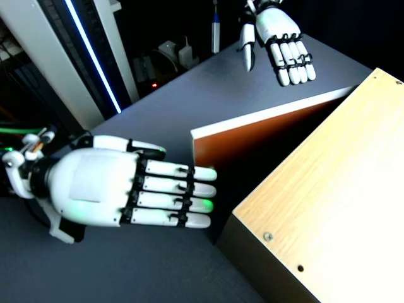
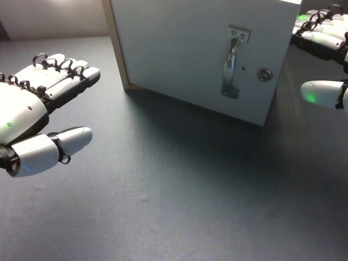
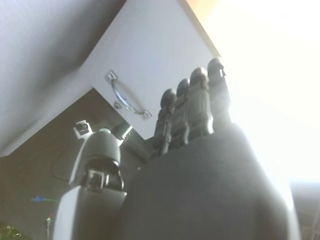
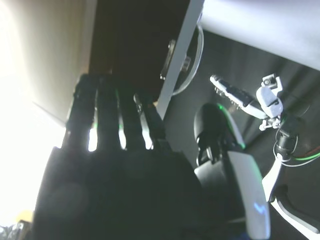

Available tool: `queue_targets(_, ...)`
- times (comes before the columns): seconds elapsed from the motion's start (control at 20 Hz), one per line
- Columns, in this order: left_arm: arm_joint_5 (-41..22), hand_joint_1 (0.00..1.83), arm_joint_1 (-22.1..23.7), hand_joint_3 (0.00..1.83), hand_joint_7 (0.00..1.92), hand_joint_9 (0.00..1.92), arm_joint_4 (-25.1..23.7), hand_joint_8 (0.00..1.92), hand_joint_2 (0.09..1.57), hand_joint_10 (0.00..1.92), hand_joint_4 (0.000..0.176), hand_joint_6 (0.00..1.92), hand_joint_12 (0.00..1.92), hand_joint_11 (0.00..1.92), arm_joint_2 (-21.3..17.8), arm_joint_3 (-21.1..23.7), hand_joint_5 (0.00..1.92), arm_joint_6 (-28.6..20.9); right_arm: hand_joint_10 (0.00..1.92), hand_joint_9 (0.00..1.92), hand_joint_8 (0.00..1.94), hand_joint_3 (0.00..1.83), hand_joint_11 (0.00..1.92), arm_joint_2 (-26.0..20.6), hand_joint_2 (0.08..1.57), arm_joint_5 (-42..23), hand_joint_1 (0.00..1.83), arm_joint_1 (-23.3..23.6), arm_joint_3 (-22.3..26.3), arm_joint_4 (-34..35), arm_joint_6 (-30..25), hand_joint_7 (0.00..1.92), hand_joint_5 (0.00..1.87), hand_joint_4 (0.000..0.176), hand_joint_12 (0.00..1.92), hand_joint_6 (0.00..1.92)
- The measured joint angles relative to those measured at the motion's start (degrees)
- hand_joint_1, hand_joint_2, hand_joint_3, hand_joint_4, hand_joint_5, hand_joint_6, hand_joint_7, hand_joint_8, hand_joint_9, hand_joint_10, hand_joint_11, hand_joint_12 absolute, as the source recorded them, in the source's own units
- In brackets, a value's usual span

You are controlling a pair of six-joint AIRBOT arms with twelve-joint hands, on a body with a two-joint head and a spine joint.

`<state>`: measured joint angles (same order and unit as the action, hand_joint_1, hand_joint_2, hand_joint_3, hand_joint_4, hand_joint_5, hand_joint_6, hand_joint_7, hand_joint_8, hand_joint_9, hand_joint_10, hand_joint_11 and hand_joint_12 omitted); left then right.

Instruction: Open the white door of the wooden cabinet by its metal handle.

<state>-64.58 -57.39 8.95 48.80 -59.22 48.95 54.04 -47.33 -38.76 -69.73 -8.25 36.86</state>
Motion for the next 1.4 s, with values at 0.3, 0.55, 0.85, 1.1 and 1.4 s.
queue_targets(0.3, -0.6, 0.00, 0.0, 0.01, 0.00, 0.00, 0.0, 0.00, 1.45, 0.00, 0.000, 0.00, 0.00, 0.00, 0.0, 0.0, 0.04, -0.3, 0.00, 0.00, 0.00, 0.00, 0.00, -1.0, 1.40, -2.5, 0.00, -0.1, 2.5, -3.7, -0.7, 0.00, 0.00, 0.000, 0.00, 0.00)
queue_targets(0.55, -1.0, 0.00, -0.2, 0.00, 0.00, 0.00, 0.5, 0.00, 1.43, 0.00, 0.000, 0.00, 0.00, 0.00, 0.0, 0.0, 0.04, -0.4, 0.00, 0.00, 0.00, 0.00, 0.00, -1.0, 1.29, -3.3, 0.00, -0.1, 2.8, -8.1, -4.7, 0.00, 0.00, 0.000, 0.00, 0.00)
queue_targets(0.85, -1.0, 0.00, -0.8, 0.00, 0.00, 0.00, 2.5, 0.00, 1.44, 0.00, 0.000, 0.00, 0.00, 0.00, 0.0, 0.0, 0.01, 0.8, 0.00, 0.00, 0.00, 0.02, 0.00, -1.1, 1.36, -3.7, 0.00, -0.1, 3.5, -12.7, -6.8, 0.00, 0.00, 0.000, 0.00, 0.00)
queue_targets(1.1, -1.7, 0.00, -1.0, 0.00, 0.00, 0.00, 3.6, 0.00, 1.45, 0.00, 0.000, 0.00, 0.00, 0.00, -0.1, 0.0, 0.02, 0.9, 0.00, 0.00, 0.00, 0.02, 0.00, -0.3, 1.38, -4.5, 0.00, 0.0, 4.0, -15.2, -7.8, 0.00, 0.00, 0.000, 0.00, 0.00)
queue_targets(1.4, -2.4, 0.00, -1.9, 0.00, 0.00, 0.00, 4.3, 0.00, 1.41, 0.00, 0.000, 0.00, 0.00, 0.00, -0.1, 0.4, 0.01, 1.7, 0.00, 0.00, 0.00, 0.02, 0.00, 2.2, 1.40, -5.5, 0.00, 2.2, 4.0, -20.2, -9.9, 0.00, 0.01, 0.000, 0.00, 0.00)
